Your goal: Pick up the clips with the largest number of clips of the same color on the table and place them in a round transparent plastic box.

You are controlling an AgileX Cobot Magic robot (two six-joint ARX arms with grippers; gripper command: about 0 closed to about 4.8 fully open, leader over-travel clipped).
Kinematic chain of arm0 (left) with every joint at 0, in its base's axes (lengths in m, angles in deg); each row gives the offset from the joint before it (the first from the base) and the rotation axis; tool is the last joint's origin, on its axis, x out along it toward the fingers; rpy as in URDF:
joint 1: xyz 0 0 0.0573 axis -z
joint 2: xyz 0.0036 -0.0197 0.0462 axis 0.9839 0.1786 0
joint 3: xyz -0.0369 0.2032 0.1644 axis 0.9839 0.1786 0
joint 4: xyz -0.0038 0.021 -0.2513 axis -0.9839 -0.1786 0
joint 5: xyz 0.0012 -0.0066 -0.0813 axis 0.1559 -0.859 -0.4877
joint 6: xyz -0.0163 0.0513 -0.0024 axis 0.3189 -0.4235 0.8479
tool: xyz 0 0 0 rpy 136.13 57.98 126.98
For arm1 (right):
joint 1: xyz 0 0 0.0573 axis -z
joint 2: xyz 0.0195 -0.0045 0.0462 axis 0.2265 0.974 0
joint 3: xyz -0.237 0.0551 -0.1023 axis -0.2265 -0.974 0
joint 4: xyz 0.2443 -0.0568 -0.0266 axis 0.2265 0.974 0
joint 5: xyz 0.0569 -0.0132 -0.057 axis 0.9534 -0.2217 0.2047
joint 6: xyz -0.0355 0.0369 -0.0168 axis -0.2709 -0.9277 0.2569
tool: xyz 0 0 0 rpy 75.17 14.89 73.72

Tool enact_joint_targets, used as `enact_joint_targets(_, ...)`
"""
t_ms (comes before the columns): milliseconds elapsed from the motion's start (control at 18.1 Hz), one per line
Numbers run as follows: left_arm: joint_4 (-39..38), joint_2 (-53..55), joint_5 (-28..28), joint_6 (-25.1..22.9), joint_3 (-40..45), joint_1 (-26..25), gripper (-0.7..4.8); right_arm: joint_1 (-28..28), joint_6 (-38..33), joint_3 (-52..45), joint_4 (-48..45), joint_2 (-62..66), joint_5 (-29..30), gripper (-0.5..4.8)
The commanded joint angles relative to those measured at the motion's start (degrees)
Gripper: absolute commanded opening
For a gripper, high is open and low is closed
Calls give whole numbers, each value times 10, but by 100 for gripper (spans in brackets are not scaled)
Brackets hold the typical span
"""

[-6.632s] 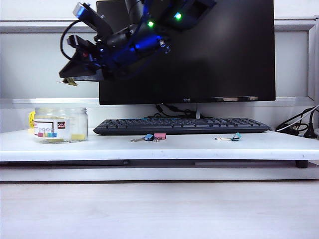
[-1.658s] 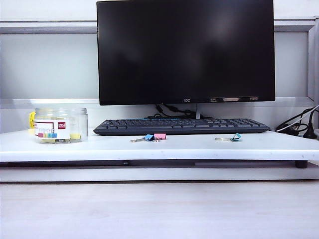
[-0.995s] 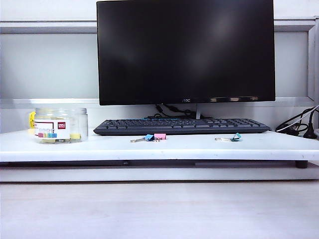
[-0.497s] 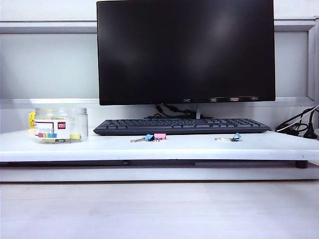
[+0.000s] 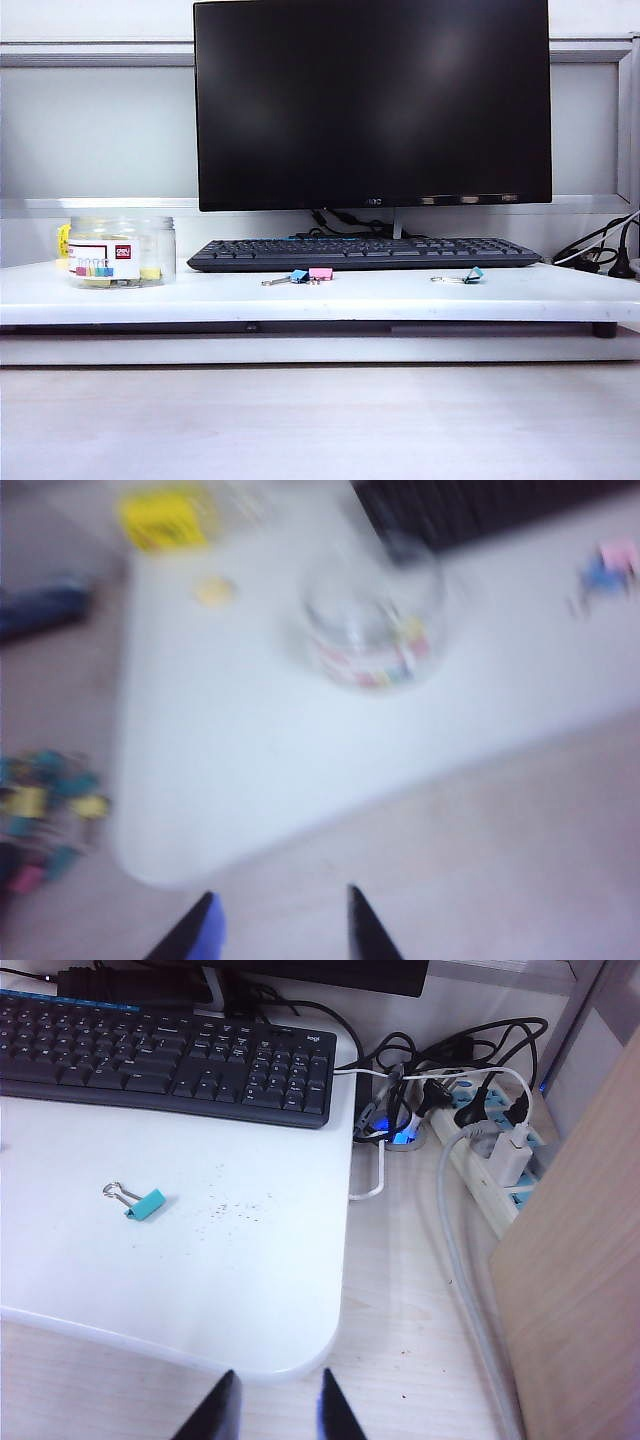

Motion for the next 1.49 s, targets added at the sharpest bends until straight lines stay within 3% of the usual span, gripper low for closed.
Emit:
enact_joint_targets(55, 25, 1, -78, -7, 14, 0, 175, 0, 0, 1, -10, 0, -1, 108)
enact_joint_targets(332, 98, 1, -172, -4, 15, 0, 175, 0, -1, 1, -10, 0, 0, 108)
enact_joint_targets(884, 116, 1, -171, -8, 77, 0, 175, 0, -1, 1, -10, 0, 1, 108)
enact_joint_targets(1326, 118, 1, -171, -8, 77, 0, 175, 0, -1, 1, -10, 0, 1, 108)
enact_joint_targets(1382, 118, -26, -172, -8, 78, -5, 175, -1, -1, 1, -10, 0, 1, 107)
enact_joint_targets(1492, 118, -65, -172, -8, 78, -74, 175, -1, -1, 1, -10, 0, 1, 108)
